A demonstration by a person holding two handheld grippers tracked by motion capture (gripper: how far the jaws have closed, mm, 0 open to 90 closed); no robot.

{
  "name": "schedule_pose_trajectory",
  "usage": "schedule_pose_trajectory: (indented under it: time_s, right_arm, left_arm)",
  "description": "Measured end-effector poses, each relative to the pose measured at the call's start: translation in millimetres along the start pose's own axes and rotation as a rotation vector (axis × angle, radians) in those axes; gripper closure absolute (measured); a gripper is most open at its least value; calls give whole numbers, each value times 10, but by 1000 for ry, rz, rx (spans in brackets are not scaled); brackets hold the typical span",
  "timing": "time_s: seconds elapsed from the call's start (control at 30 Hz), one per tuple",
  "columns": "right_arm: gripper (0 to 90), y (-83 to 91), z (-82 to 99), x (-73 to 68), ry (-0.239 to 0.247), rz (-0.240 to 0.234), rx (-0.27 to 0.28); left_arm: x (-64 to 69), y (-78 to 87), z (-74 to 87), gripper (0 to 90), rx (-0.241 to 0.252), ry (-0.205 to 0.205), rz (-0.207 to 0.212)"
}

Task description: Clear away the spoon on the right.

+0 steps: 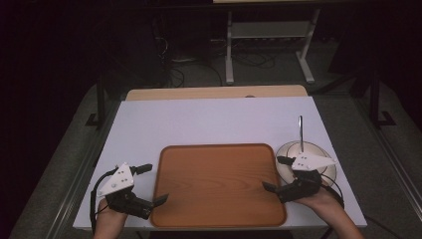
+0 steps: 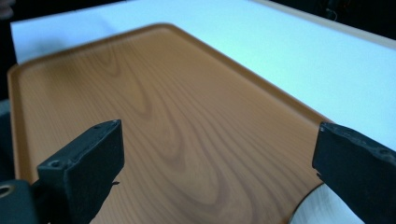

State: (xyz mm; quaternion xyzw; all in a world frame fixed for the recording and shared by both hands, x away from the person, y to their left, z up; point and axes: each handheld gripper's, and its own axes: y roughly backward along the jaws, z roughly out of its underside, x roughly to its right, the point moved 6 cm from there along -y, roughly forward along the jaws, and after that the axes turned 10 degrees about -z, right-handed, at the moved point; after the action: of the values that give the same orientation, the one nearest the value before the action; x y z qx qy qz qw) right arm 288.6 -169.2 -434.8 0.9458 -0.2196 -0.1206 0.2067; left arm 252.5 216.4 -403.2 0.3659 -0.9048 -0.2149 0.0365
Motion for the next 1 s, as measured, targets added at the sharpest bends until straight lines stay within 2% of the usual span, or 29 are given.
schedule_pose_trajectory:
  time_s: [0.43,0.7,1.0]
  right_arm:
    - [18,31,-63,45,-3,12,28]
    - [18,105,-151,122,-9,71,52]
    - [18,127,-235,220,-18,91,51]
  left_arm:
    - [-45,-18,11,0,-15,12,-29]
    - [-58,-17,5,0,-7,22,-33]
    - [-92,-25,-6,0,3,33,-38]
